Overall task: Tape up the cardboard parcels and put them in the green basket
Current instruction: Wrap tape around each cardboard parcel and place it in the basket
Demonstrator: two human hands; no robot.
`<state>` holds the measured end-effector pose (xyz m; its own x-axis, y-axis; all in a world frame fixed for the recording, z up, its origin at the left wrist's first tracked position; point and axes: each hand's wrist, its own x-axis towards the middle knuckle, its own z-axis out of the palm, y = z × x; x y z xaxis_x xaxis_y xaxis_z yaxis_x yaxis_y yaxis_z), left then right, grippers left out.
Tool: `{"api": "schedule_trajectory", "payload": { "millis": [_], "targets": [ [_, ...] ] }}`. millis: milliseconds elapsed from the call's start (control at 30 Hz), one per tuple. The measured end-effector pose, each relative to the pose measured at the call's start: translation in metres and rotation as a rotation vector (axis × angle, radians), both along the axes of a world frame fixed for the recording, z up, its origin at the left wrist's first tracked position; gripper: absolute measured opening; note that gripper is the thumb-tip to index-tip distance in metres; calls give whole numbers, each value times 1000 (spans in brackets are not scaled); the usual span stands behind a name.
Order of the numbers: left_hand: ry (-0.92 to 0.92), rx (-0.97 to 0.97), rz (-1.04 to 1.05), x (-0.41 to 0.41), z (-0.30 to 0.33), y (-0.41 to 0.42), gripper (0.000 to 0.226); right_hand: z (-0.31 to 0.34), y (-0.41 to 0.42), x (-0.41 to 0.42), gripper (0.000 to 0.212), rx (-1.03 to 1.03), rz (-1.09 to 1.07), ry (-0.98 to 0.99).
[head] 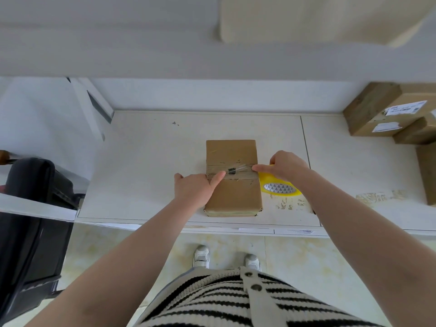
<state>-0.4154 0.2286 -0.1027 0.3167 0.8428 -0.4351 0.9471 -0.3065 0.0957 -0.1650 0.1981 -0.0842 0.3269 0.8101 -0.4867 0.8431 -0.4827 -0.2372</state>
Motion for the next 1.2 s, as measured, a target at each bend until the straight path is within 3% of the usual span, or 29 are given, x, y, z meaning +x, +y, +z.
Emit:
{"api": "schedule_trajectory", "payload": {
  "millis": [200, 500, 800, 1200],
  "targets": [
    [19, -95, 98, 3, -3, 3, 76, 1, -2, 2, 71, 26, 34, 8],
    [-74, -119, 128, 1, -12, 2, 80, -1, -10, 22, 59, 83, 121, 205],
    [-118, -113, 119, -1, -17, 5, 76, 7, -3, 16, 52, 34, 152, 56],
    [-130, -138, 136, 0, -15, 4, 71, 1, -4, 16, 57, 39, 120, 27]
  ]
}}
